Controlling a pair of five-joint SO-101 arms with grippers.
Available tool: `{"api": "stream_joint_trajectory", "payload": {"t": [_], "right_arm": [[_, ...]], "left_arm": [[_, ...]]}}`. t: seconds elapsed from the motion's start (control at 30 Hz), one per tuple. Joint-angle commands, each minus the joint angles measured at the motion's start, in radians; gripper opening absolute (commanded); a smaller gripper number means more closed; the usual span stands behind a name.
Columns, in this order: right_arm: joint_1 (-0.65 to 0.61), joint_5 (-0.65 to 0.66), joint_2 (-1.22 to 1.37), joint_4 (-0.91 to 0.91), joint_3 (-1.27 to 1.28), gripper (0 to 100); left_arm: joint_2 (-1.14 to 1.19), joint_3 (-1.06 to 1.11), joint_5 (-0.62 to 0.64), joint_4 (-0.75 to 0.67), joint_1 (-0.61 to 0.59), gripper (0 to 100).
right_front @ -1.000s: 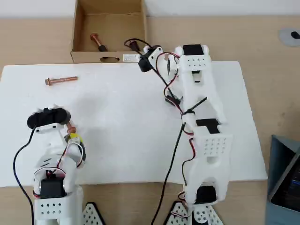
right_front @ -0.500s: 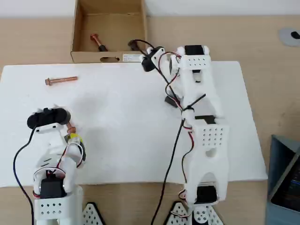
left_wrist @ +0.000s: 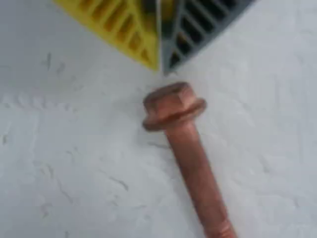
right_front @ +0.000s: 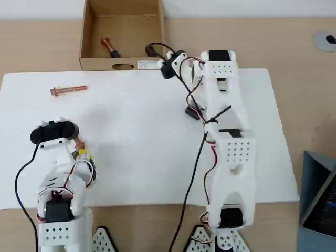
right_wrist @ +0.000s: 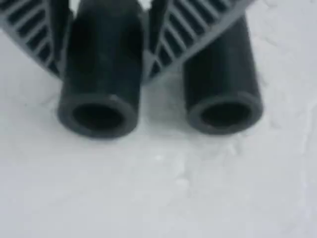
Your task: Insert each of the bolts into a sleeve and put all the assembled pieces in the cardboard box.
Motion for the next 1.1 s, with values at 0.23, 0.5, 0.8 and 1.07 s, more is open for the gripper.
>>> {"api": "stream_joint_trajectory", "payload": {"t": [0.23, 0.5, 0.8, 1.07], "right_arm": [[0.008, 0.003, -0.059, 0.152, -0.189, 1.1], [0.031, -0.077, -0.22, 0.244, -0.329, 1.0], [0.033, -0.117, -0.616, 0.242, 0.025, 1.0], [0.038, -0.18, -0.984, 0.226, 0.455, 1.0]], "left_arm": [[-0.008, -0.006, -0.005, 0.003, -0.002, 0], [-0.008, -0.006, -0.005, -0.002, -0.002, 0], [-0.008, -0.006, -0.005, -0.002, -0.002, 0], [-0.008, -0.006, -0.005, -0.002, -0.002, 0]]}}
